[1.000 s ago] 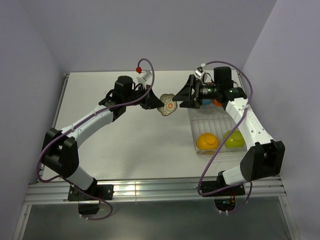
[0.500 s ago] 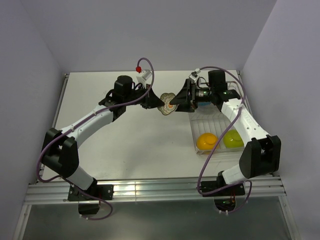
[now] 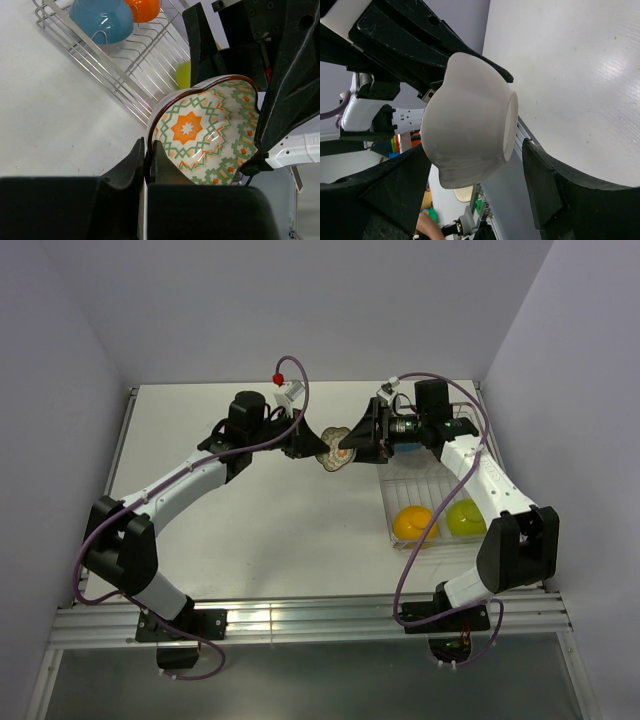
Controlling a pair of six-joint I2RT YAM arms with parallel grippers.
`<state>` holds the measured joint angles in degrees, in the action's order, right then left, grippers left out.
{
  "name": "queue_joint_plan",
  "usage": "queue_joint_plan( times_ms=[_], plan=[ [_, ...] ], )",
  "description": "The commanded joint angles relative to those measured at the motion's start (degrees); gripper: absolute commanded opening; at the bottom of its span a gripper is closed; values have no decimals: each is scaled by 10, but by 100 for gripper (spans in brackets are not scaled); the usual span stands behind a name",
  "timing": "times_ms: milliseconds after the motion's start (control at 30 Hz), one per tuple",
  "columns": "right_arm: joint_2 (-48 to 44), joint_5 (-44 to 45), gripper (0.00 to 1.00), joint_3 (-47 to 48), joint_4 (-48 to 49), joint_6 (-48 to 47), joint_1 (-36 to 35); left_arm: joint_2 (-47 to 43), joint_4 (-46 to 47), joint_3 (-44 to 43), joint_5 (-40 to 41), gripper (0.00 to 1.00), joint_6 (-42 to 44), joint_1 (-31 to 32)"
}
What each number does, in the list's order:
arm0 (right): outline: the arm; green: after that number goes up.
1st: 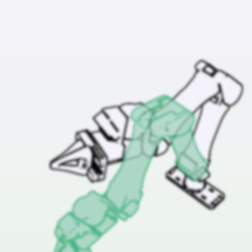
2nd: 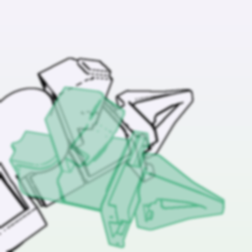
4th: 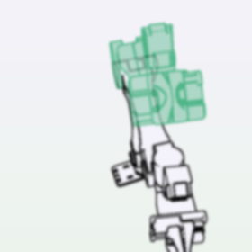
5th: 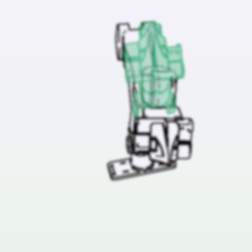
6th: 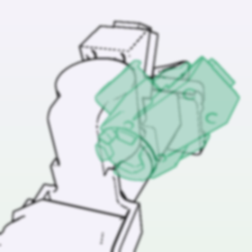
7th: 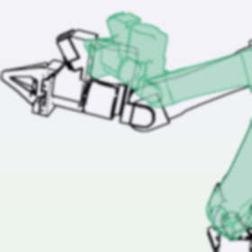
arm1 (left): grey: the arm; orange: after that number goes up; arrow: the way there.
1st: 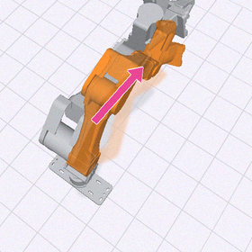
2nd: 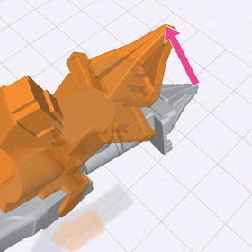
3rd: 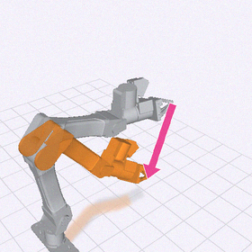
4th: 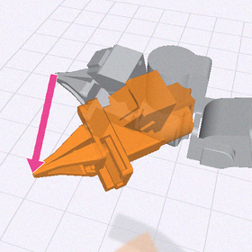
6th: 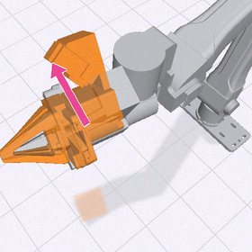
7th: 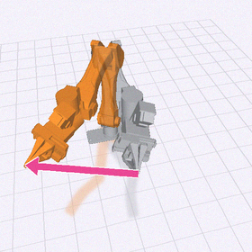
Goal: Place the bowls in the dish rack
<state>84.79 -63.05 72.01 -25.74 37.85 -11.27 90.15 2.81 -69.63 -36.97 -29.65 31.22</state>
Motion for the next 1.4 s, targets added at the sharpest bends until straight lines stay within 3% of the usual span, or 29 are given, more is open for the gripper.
queue_joint_plan(
  times_ms=[0,367,533,733,867,933,1367],
  plan=[
    [-2,1,78,25,11,-11,-3,-24,45,-10,-22,0,-6,3],
    [-10,17,71,38,-6,-37,-3,-26,40,-3,-21,0,1,5],
    [-12,16,61,37,-5,-41,-3,-24,39,-7,-21,0,2,6],
    [-14,12,37,34,-3,-44,-3,-24,37,-7,-20,0,3,7],
    [-12,12,9,36,-5,-49,-3,-24,30,-9,-14,0,6,8],
    [-12,12,0,37,-5,-51,-3,-24,28,-9,-14,6,6,8],
    [-23,40,0,53,-30,-85,7,-21,-19,-22,-1,57,21,7]
  ],
)
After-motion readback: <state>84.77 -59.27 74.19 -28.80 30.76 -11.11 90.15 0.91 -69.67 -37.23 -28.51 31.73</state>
